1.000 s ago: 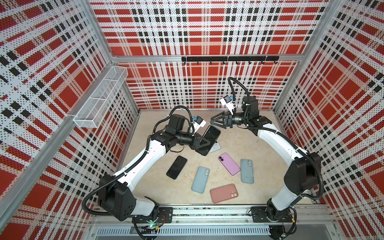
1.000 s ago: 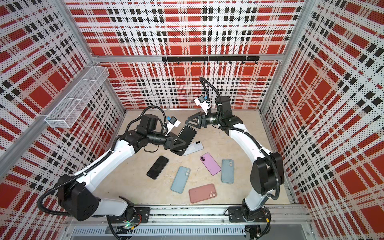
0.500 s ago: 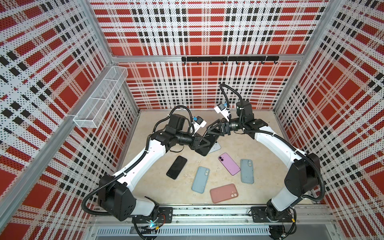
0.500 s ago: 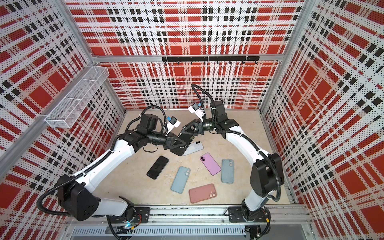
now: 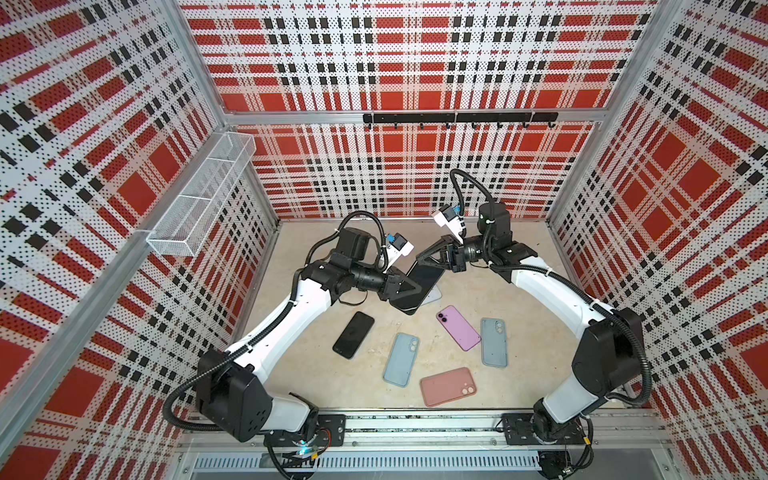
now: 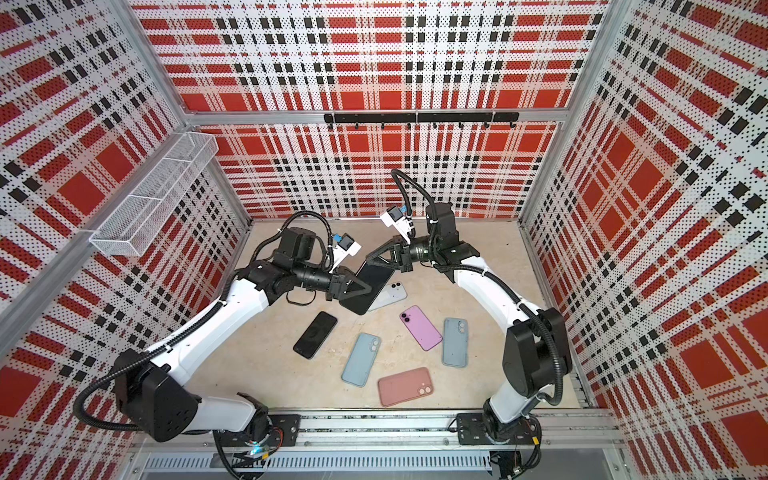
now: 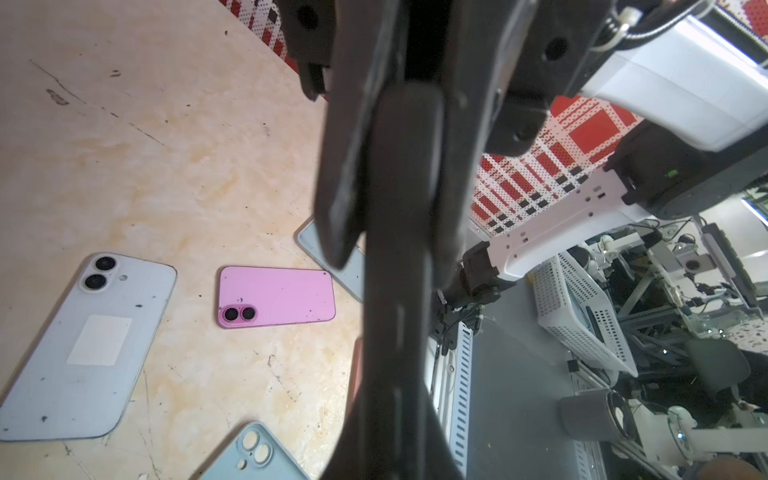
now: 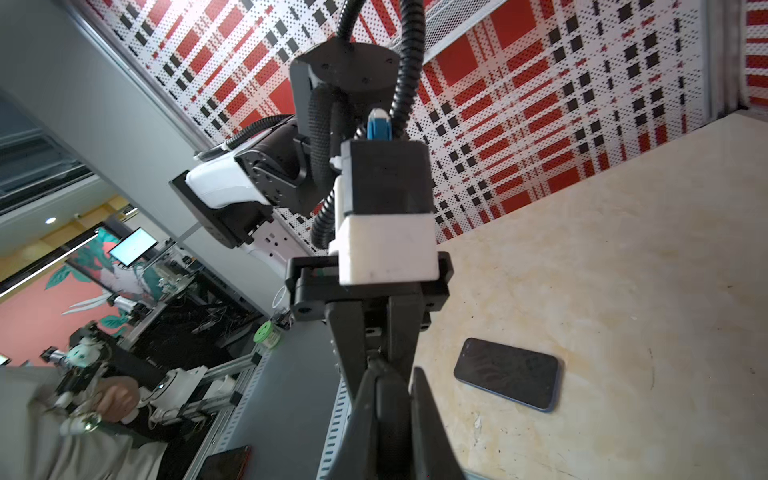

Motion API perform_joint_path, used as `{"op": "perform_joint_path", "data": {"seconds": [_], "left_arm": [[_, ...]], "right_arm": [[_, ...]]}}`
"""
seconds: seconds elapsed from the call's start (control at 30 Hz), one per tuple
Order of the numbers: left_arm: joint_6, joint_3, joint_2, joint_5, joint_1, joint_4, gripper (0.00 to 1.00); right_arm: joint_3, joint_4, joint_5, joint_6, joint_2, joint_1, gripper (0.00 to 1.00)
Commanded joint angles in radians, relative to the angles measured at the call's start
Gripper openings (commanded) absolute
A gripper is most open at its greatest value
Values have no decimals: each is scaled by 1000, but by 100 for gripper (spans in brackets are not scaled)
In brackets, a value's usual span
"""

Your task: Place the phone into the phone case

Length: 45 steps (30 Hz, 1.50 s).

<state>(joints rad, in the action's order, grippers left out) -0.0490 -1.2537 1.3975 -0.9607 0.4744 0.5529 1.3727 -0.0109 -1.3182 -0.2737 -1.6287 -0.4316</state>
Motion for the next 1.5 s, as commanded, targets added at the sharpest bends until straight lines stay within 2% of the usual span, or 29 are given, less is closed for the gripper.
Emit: {"op": "perform_joint_path", "data": {"seconds": [0.0, 0.1, 0.13, 0.23, 0.33, 0.5, 0.73, 0.87, 1.07, 1.47], "left_arm": [[-48, -4, -23, 83, 10, -88, 0], [-177, 59, -51, 99, 1, -270, 0], [-209, 74, -61, 101, -1, -315, 0], [-268, 97, -79, 105, -18, -393, 0], [-277, 95, -89, 120, -29, -399, 0], [-311, 109, -116, 185, -39, -432, 0], [-405, 113, -110, 227, -56, -538, 0], [-533, 151, -106, 241, -57, -705, 0], [-699, 170, -62, 248, -71, -906, 0], [-920, 182, 56, 110, -65, -1223, 0]], "right_arm": [[-20, 131, 147, -104, 24, -6, 7], [-28, 138, 209, -102, 45, 3, 33], [-32, 141, 229, -104, 54, 7, 38], [-41, 146, 265, -114, 76, 22, 45], [-71, 164, 320, -131, 113, 44, 50], [-171, 292, 438, -232, 192, 102, 62], [-196, 309, 436, -283, 188, 112, 65], [-227, 425, 408, -361, 152, 89, 66], [-227, 494, 393, -389, 115, 39, 65], [-175, 709, 361, -551, 20, 36, 60]]}}
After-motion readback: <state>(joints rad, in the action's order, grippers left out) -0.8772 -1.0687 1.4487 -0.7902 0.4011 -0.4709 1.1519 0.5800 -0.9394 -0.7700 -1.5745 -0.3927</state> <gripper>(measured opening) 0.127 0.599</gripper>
